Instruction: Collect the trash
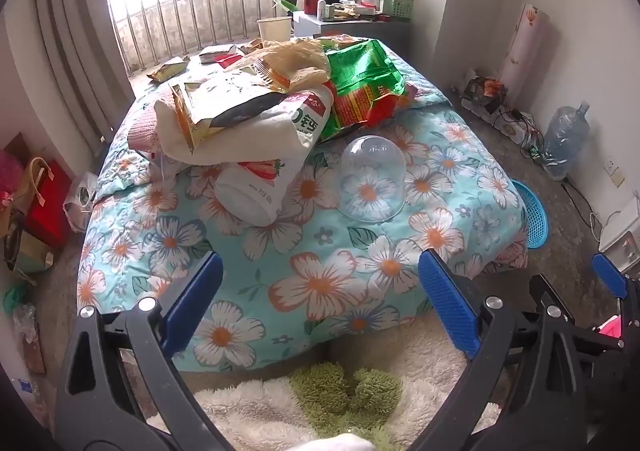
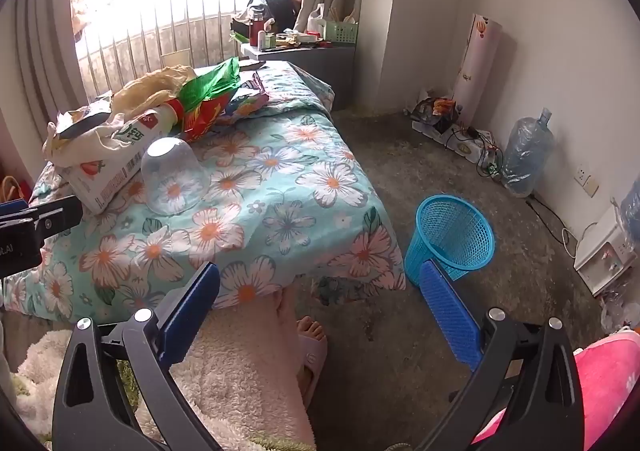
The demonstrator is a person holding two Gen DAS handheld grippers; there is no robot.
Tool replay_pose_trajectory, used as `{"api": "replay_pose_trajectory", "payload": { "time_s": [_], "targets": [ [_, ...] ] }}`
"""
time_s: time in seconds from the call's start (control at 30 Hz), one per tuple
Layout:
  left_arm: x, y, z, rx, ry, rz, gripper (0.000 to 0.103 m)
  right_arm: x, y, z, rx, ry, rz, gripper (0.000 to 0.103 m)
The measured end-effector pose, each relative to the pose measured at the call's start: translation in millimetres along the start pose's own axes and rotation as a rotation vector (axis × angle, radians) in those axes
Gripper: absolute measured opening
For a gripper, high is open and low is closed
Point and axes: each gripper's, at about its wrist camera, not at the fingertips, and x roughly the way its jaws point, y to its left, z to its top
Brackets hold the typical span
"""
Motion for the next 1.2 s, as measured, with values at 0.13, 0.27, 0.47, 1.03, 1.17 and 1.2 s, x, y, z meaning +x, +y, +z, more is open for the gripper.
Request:
{"api": "replay_pose_trajectory", "payload": {
  "time_s": [0.13,0.27,0.47,1.03,1.17,1.2],
  "targets": [
    [-2,0,0,0.004,-0.006,-0.001,0.094,-1,1,1,-0.003,-0.001,0.0,0.098],
    [0,0,0,0.004,-0.002,0.005,0.094,-1,1,1,-0.001,0.0,0.0,0.098],
    [0,-1,0,0.005,0.001,0.006,0.094,-1,2,2,-0.004,-0.001,-0.003,0.097],
    [0,-1,0,0.008,0.011,0.011,0.094,-1,0,1,-0.003,0.0,-0.004,0.098],
    [6,9,-9,0.006,0.01,0.013,0.094,-2,1,0,-0.003,0.0,-0.002,0.097],
    [6,10,-9,0.004,0.01,0.012,0.094,0,2,2,-0.004,0.0,-0.002,0.098]
  ]
}}
